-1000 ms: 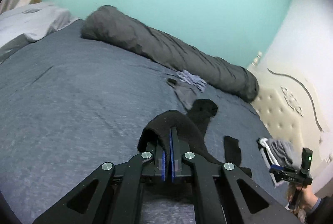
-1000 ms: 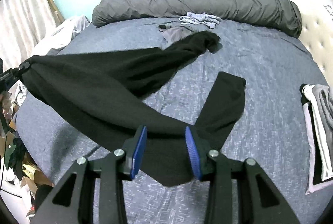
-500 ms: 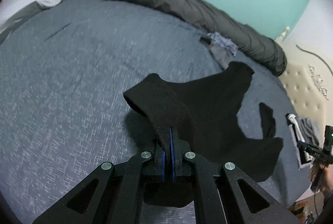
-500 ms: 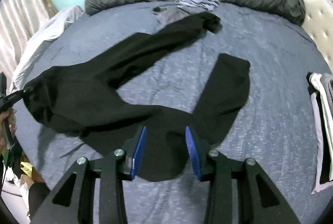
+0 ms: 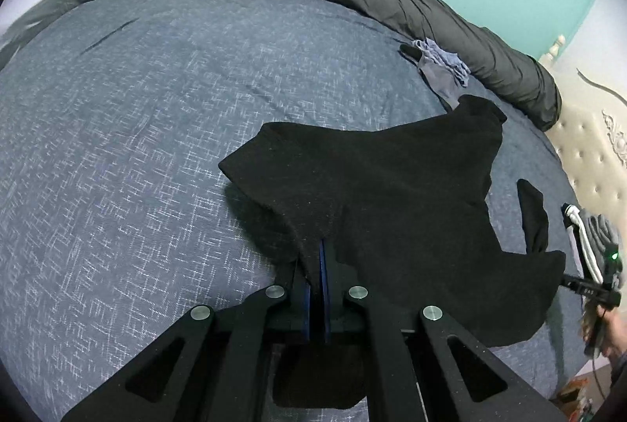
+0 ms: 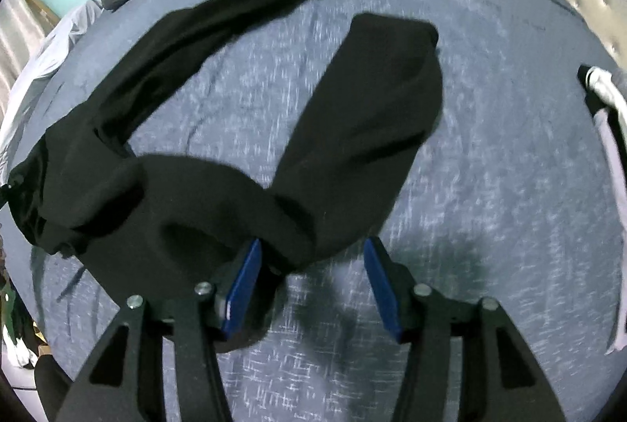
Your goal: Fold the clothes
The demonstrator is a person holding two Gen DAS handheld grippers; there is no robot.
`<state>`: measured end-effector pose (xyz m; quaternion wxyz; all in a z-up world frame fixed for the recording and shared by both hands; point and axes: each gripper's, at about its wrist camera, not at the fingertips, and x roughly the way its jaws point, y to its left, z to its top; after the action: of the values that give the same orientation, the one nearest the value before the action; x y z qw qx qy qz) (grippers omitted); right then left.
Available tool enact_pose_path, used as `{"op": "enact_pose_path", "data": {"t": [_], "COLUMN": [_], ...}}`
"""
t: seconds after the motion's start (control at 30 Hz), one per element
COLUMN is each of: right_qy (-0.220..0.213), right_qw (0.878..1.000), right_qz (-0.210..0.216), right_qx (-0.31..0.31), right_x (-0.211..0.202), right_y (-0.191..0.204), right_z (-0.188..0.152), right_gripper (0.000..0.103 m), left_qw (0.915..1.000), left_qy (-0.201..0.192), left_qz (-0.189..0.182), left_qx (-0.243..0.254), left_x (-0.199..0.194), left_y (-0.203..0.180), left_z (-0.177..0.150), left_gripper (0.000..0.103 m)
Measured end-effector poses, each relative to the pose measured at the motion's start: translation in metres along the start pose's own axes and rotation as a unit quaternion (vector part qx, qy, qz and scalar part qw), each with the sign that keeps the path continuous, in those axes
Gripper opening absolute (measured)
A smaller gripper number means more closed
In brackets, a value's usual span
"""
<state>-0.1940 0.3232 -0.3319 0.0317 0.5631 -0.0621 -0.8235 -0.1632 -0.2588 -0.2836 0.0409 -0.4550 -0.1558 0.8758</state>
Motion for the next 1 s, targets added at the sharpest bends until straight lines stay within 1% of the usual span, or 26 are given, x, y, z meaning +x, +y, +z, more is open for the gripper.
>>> {"op": "enact_pose_path", "data": {"t": [0.03, 0.1, 0.23, 0.3, 0.4, 0.47, 0.6, 0.7, 0.83, 0.9, 0.93, 0.97, 1.0], "right_qy": [-0.001, -0.018, -0.055, -0.071, -0.079, -0.075, -0.062, -0.046, -0.026, -0.028, -0.031, -0.034, -0.037], "right_qw": [1.0, 1.0, 0.996, 0.993, 0.987, 0.986, 0.986, 0.987, 0.989, 0.99, 0.99, 0.991, 0.991], "right_qz": [-0.008, -0.016, -0.026, -0.021, -0.006, 0.001, 0.02, 0.032, 0.036, 0.036, 0.038, 0.043, 0.049], "right_qx": [0.005, 0.018, 0.063, 0.092, 0.139, 0.151, 0.153, 0.15, 0.142, 0.134, 0.129, 0.122, 0.115], "right_x": [0.002, -0.001, -0.021, -0.03, -0.035, -0.029, -0.006, 0.019, 0.05, 0.058, 0.059, 0.059, 0.059], "right_y": [-0.002, -0.01, -0.042, -0.06, -0.086, -0.093, -0.093, -0.086, -0.077, -0.072, -0.07, -0.067, -0.065], "right_z": [-0.004, -0.006, -0.005, -0.003, 0.0, 0.004, 0.017, 0.029, 0.038, 0.041, 0.041, 0.042, 0.043], "right_gripper": [0.055, 0.055, 0.055, 0.055, 0.055, 0.056, 0.056, 0.056, 0.056, 0.055, 0.052, 0.035, 0.021], "left_qw": [1.0, 1.0, 1.0, 1.0, 0.9999, 0.9999, 0.9999, 0.9998, 0.9999, 0.9999, 0.9999, 0.9999, 0.9999], "left_qy": [-0.001, -0.003, -0.005, -0.006, -0.008, -0.007, -0.009, -0.009, -0.009, -0.007, -0.006, -0.006, -0.006], "left_qz": [0.001, 0.001, 0.005, 0.006, 0.005, 0.006, 0.01, 0.013, 0.009, 0.01, 0.011, 0.011, 0.011], "left_qx": [0.0, 0.001, -0.001, -0.004, -0.009, -0.007, 0.006, 0.009, 0.003, 0.005, 0.006, 0.007, 0.007], "left_x": [0.0, -0.002, -0.003, -0.003, -0.003, -0.002, -0.001, 0.002, 0.01, 0.014, 0.017, 0.019, 0.018], "left_y": [0.001, 0.002, 0.006, 0.008, 0.01, 0.009, 0.007, 0.009, 0.012, 0.011, 0.011, 0.01, 0.009], "left_z": [0.0, -0.001, -0.002, -0.002, -0.002, -0.002, -0.002, 0.0, 0.001, 0.001, 0.001, 0.001, 0.002], "left_gripper": [0.003, 0.003, 0.003, 0.003, 0.003, 0.003, 0.003, 0.003, 0.003, 0.003, 0.003, 0.003, 0.003]}}
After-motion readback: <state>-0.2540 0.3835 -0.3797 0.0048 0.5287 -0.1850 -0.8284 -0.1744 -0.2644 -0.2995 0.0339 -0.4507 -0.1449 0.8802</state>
